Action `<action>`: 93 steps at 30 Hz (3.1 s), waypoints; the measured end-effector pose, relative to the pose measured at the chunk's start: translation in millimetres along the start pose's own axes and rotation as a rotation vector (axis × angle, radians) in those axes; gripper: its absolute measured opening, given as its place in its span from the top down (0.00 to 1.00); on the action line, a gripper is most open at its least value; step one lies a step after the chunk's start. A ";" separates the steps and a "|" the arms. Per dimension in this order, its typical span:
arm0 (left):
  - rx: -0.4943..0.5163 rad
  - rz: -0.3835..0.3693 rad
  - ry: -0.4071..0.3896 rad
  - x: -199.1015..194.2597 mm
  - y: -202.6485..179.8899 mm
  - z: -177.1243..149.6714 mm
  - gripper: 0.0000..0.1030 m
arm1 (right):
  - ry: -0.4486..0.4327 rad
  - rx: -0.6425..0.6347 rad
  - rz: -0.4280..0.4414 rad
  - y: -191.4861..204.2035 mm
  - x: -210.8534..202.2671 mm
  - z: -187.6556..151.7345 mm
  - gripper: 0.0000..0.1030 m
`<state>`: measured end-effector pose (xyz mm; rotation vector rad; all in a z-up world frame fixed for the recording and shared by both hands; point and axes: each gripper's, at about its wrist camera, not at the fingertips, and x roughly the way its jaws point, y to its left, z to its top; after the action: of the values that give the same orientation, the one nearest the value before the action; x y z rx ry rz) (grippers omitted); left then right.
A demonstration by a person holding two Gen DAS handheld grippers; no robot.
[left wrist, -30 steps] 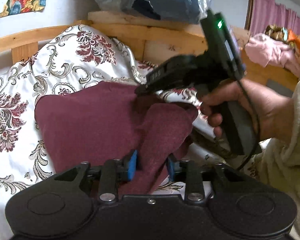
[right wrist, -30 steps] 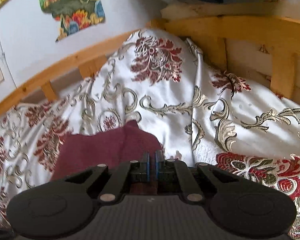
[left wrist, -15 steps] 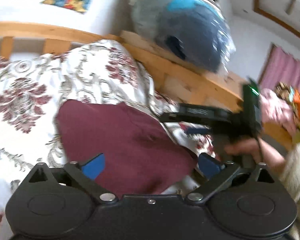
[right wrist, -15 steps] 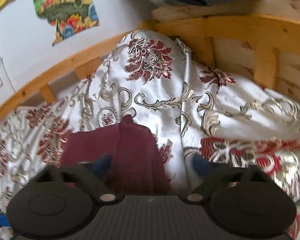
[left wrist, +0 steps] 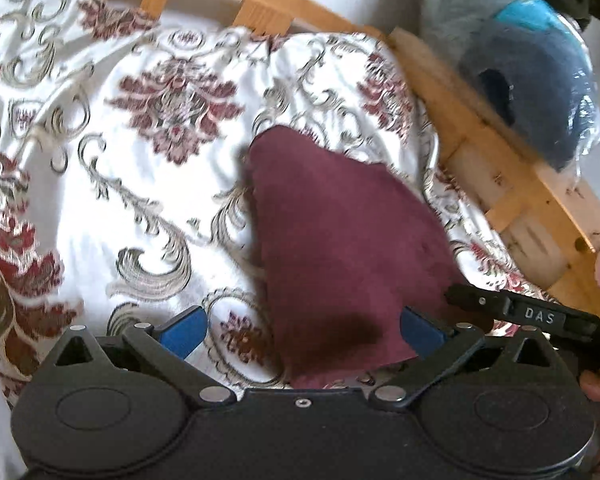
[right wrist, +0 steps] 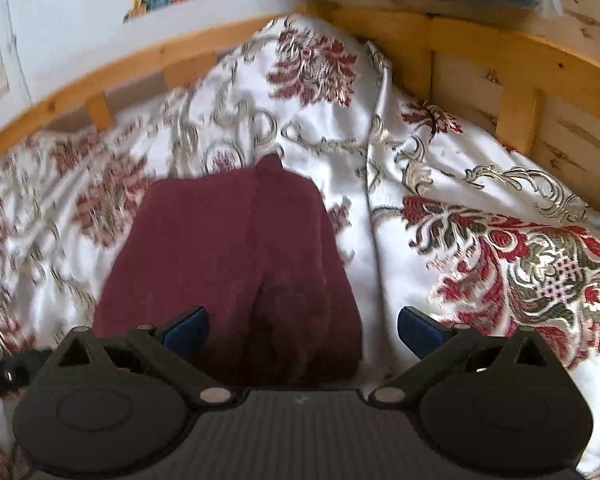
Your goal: Fold small clothes
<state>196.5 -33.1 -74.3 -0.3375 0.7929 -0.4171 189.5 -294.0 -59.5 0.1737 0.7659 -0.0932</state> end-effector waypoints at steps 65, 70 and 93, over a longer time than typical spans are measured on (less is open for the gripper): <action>-0.175 -0.078 0.101 59.3 5.1 -2.5 0.01 | -0.098 0.011 0.311 -31.8 119.2 78.5 0.48; -0.170 -0.080 0.106 61.3 6.1 -2.5 0.01 | -0.021 -0.001 0.292 -23.8 118.5 78.2 0.56; -0.174 -0.084 0.134 63.0 4.8 1.1 0.07 | -0.025 0.066 0.262 -24.7 123.4 75.0 0.68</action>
<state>238.0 -59.0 -114.2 -0.5108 0.9511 -0.4543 325.5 -335.1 -95.3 0.3337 0.7098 0.1282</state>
